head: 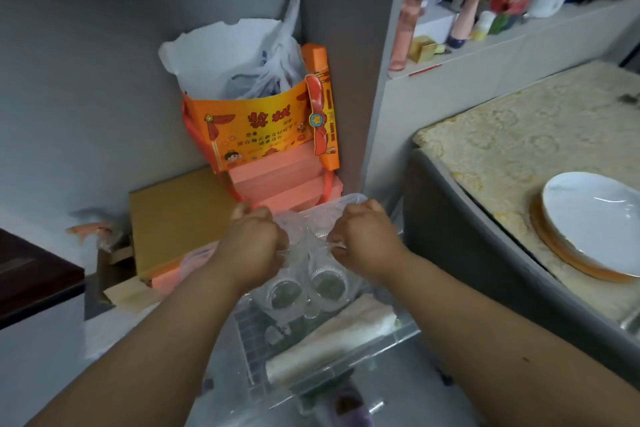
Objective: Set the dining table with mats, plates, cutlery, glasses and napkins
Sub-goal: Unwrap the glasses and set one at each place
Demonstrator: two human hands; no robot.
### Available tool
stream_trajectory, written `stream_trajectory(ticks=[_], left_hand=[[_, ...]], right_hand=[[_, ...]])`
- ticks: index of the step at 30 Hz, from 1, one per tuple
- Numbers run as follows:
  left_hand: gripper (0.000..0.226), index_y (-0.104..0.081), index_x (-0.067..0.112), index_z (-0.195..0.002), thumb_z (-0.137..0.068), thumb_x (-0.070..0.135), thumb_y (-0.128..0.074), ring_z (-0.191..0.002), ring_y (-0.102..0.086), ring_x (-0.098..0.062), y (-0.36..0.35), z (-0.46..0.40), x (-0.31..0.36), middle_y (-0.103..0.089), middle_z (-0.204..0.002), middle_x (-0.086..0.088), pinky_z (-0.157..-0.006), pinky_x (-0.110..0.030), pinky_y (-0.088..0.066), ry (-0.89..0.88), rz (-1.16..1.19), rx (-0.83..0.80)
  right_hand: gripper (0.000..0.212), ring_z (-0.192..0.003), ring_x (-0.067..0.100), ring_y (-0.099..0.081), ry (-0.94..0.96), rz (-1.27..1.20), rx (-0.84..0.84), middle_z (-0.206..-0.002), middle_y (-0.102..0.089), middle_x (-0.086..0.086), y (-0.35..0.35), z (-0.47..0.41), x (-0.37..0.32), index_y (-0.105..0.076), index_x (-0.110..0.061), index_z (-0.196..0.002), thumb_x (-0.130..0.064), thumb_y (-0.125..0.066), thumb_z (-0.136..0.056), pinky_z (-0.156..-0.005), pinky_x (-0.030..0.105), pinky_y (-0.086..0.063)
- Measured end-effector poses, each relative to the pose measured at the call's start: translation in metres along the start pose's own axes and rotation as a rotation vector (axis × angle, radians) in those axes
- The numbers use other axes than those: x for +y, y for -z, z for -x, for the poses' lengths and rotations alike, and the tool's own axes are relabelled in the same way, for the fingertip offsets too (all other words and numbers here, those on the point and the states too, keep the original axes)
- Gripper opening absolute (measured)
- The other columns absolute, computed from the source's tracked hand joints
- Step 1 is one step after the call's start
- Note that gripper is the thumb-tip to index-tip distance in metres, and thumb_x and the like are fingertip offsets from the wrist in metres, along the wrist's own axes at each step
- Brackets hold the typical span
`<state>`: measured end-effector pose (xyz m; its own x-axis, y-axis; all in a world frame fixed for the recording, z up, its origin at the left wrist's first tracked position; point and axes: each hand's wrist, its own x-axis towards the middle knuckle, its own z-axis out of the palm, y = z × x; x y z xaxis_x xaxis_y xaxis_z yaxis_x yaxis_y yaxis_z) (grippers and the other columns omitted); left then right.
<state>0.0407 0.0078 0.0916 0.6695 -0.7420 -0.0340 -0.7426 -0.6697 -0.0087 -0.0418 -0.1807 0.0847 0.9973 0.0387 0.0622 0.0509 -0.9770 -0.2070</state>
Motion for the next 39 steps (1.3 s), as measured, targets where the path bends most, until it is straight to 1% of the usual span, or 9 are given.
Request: stream_trajectory(ticks=[2, 8, 12, 16, 20, 24, 29, 34, 39], left_hand=[[0.016, -0.071, 0.024, -0.076, -0.073, 0.040, -0.074, -0.098, -0.048, -0.013, 0.028, -0.006, 0.004, -0.057, -0.078, 0.011, -0.101, -0.034, -0.014, -0.048, 0.008, 0.031], [0.008, -0.072, 0.027, -0.082, -0.078, 0.032, -0.068, -0.100, -0.045, -0.008, 0.119, -0.027, 0.038, -0.059, -0.077, 0.010, -0.108, -0.036, -0.013, -0.162, -0.089, 0.129], [0.008, -0.069, 0.026, -0.072, -0.077, 0.032, -0.069, -0.094, -0.046, -0.011, 0.169, -0.048, 0.079, -0.060, -0.074, 0.007, -0.103, -0.035, -0.018, -0.261, -0.122, 0.204], [0.038, -0.043, 0.029, -0.050, -0.076, 0.028, -0.070, -0.084, -0.039, -0.010, 0.202, -0.070, 0.139, -0.048, -0.061, 0.008, -0.099, -0.033, -0.021, -0.381, -0.087, 0.261], [0.006, -0.072, 0.029, -0.073, -0.078, 0.031, -0.075, -0.093, -0.053, -0.016, 0.233, -0.090, 0.197, -0.067, -0.076, 0.007, -0.097, -0.031, -0.025, -0.477, 0.042, 0.300], [0.013, -0.076, 0.026, -0.081, -0.075, 0.037, -0.079, -0.089, -0.057, -0.020, 0.259, -0.114, 0.270, -0.069, -0.080, 0.004, -0.088, -0.030, -0.032, -0.607, 0.141, 0.324], [0.019, -0.075, 0.030, -0.091, -0.077, 0.043, -0.075, -0.087, -0.045, -0.009, 0.238, -0.137, 0.390, -0.062, -0.084, 0.011, -0.086, -0.025, -0.022, -0.732, 0.170, 0.315], [0.023, -0.074, 0.031, -0.097, -0.079, 0.044, -0.074, -0.103, -0.055, -0.010, 0.182, -0.147, 0.502, -0.070, -0.096, 0.010, -0.094, -0.025, -0.022, -0.830, 0.182, 0.201], [0.020, -0.075, 0.030, -0.092, -0.078, 0.044, -0.072, -0.098, -0.055, -0.010, 0.118, -0.139, 0.575, -0.071, -0.092, 0.009, -0.100, -0.025, -0.021, -0.920, 0.181, 0.099]], right_hand=[[0.023, -0.086, 0.024, -0.057, -0.008, 0.026, 0.058, -0.075, -0.066, 0.000, 0.027, 0.006, 0.003, -0.075, -0.022, -0.077, -0.030, -0.054, -0.071, -0.077, 0.029, -0.019], [0.011, -0.084, 0.023, -0.056, -0.075, 0.035, 0.207, -0.067, -0.059, -0.003, 0.118, 0.033, 0.012, -0.070, -0.022, -0.069, -0.027, -0.062, -0.076, -0.081, 0.032, -0.026], [0.012, -0.091, 0.016, -0.053, -0.201, 0.091, 0.296, -0.079, -0.068, -0.005, 0.171, 0.066, 0.036, -0.073, -0.022, -0.082, -0.027, -0.063, -0.079, -0.086, 0.031, -0.027], [0.014, -0.089, 0.017, -0.059, -0.325, -0.042, 0.356, -0.087, -0.072, -0.004, 0.209, 0.114, 0.068, -0.077, -0.019, -0.089, -0.022, -0.066, -0.081, -0.079, 0.023, -0.026], [0.016, -0.085, 0.014, -0.057, -0.412, -0.114, 0.407, -0.083, -0.068, -0.007, 0.243, 0.164, 0.095, -0.077, -0.014, -0.094, -0.017, -0.071, -0.080, -0.067, 0.024, -0.036], [0.015, -0.082, 0.014, -0.059, -0.529, -0.094, 0.407, -0.082, -0.069, -0.004, 0.277, 0.220, 0.132, -0.077, -0.017, -0.093, -0.023, -0.073, -0.081, -0.069, 0.027, -0.044], [0.013, -0.084, 0.015, -0.064, -0.724, -0.009, 0.400, -0.086, -0.073, -0.004, 0.289, 0.306, 0.195, -0.077, -0.022, -0.089, -0.028, -0.073, -0.078, -0.071, 0.025, -0.041], [0.017, -0.091, 0.017, -0.063, -0.899, 0.066, 0.358, -0.096, -0.073, -0.007, 0.271, 0.389, 0.258, -0.077, -0.023, -0.096, -0.030, -0.072, -0.081, -0.077, 0.022, -0.029], [0.015, -0.092, 0.019, -0.061, -1.005, 0.068, 0.301, -0.096, -0.072, -0.004, 0.228, 0.451, 0.305, -0.076, -0.025, -0.093, -0.031, -0.070, -0.082, -0.076, 0.024, -0.032]])
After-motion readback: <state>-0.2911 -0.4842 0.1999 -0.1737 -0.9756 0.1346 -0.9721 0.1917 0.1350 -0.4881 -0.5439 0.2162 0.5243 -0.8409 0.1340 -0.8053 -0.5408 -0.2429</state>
